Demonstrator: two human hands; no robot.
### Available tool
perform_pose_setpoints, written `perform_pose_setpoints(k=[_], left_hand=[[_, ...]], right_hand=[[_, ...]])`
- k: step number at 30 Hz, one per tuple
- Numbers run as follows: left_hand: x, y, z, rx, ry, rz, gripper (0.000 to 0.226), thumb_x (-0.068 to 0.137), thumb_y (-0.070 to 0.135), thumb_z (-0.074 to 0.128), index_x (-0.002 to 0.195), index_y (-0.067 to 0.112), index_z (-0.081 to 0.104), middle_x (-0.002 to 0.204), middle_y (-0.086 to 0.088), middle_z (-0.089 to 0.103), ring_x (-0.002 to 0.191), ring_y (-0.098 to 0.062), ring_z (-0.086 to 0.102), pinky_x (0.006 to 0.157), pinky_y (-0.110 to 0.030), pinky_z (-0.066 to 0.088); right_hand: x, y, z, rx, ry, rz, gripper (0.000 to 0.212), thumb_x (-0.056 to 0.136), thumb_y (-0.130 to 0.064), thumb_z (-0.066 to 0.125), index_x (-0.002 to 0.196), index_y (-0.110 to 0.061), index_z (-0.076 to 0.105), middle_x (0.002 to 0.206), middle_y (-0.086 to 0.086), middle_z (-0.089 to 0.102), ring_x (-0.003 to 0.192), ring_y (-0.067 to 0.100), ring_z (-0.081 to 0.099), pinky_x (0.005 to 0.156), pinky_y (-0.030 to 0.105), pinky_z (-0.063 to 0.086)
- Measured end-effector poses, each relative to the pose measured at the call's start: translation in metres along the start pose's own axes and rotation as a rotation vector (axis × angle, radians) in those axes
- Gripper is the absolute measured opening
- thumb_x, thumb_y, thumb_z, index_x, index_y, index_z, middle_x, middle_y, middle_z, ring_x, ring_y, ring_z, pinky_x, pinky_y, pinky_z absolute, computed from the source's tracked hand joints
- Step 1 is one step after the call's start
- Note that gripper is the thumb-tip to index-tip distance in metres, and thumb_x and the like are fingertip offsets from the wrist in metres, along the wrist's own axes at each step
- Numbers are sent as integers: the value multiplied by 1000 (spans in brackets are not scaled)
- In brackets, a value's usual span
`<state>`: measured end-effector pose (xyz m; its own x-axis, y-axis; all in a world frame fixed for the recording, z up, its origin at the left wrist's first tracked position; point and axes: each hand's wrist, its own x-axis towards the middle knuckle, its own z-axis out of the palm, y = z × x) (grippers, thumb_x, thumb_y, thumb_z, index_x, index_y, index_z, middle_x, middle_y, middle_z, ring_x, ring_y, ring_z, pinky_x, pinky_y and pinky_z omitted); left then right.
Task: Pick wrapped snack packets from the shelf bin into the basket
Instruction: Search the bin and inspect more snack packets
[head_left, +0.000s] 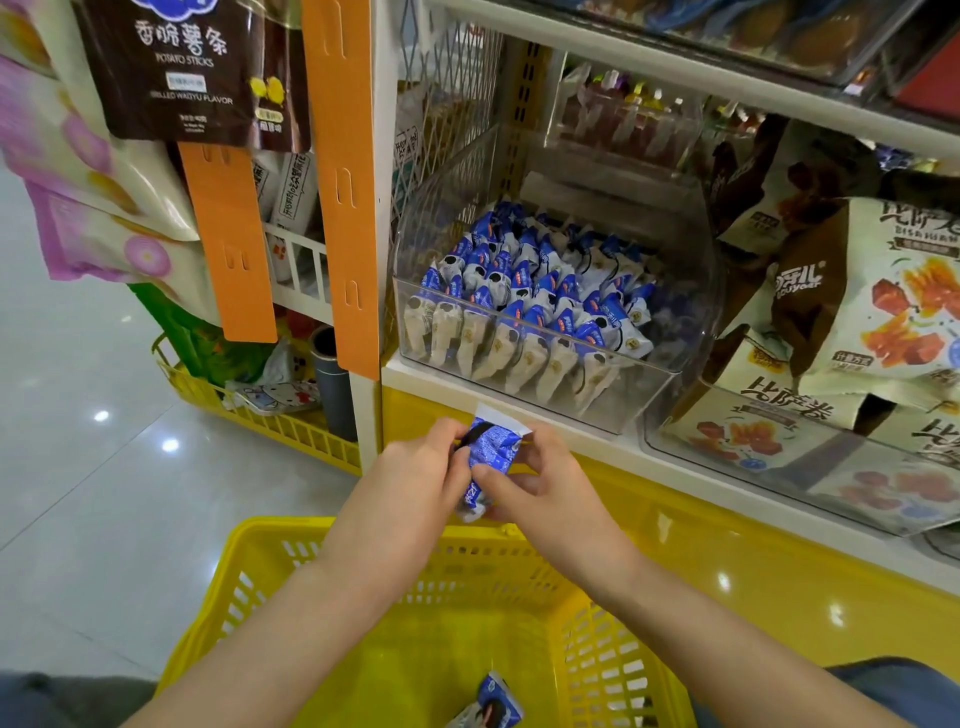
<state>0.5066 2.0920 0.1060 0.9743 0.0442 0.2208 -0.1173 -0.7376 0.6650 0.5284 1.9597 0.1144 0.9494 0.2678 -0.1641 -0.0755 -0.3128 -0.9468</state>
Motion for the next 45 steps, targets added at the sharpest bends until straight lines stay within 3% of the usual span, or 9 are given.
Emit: perform_pose_setpoints(k=[7,12,18,26,30,33,35,41,45], left_hand=[[4,-3,1,-17,5,-59,21,96,18,42,113,16,55,75,-2,59,59,-15,50,52,-26,36],[3,-3,-1,15,0,-42,17,95,32,44,103,19,50,82,0,65,69,-19,61,63,-40,51],[2,-2,2,229,-40,33,17,98,34,33,90,19,38,67,4,45,62,-24,50,50,-29,31],[5,-1,1,-20,107,-32,21,95,27,44,76,19,44,54,4,45,49,-13,43,50,-34,35],[9,-5,1,-107,148,-117,24,93,26,48,69,27,45,53,7,51,48,-7,49,47,-17,37],[8,-1,5,-239,54,-170,5,90,23,54,91,27,57,74,13,63,62,1,57,57,-5,43],[6,0,10,-218,19,-163,23,88,18,58,111,21,57,89,9,64,69,2,56,59,-3,40],[5,-1,5,-239,-24,-149,32,90,9,51,120,20,51,98,6,65,74,-3,60,67,-10,47],[16,9,-4,-822,-29,-482,15,95,9,43,95,20,52,100,-12,66,79,-19,63,71,-37,54]], right_hand=[[4,0,0,-87,-12,-44,33,86,-13,62,112,-20,44,103,-2,64,94,21,66,84,47,53],[2,4,-1,-236,-41,-137,30,86,-16,61,107,-28,44,105,-8,61,95,11,63,84,35,53],[4,5,2,-157,14,-61,20,91,-33,52,101,-16,54,101,4,67,94,23,65,85,49,51],[4,-1,1,-95,14,-64,18,94,-26,49,107,-15,54,105,7,66,93,22,65,81,50,53],[1,-3,2,112,-159,25,30,91,-20,55,119,-23,46,111,-3,62,81,5,66,69,33,59],[6,-4,-2,100,-84,2,28,93,-13,51,121,-16,49,112,7,64,86,11,64,70,28,56],[8,-5,-4,89,-55,10,29,95,-11,47,123,-12,50,111,12,65,87,16,63,67,23,54],[8,-6,-4,60,-76,-38,34,96,-14,46,129,-17,45,115,3,63,81,3,63,63,16,52],[6,-10,-9,78,-207,-143,41,98,-20,38,138,-27,37,123,-18,54,105,-11,55,82,12,48]])
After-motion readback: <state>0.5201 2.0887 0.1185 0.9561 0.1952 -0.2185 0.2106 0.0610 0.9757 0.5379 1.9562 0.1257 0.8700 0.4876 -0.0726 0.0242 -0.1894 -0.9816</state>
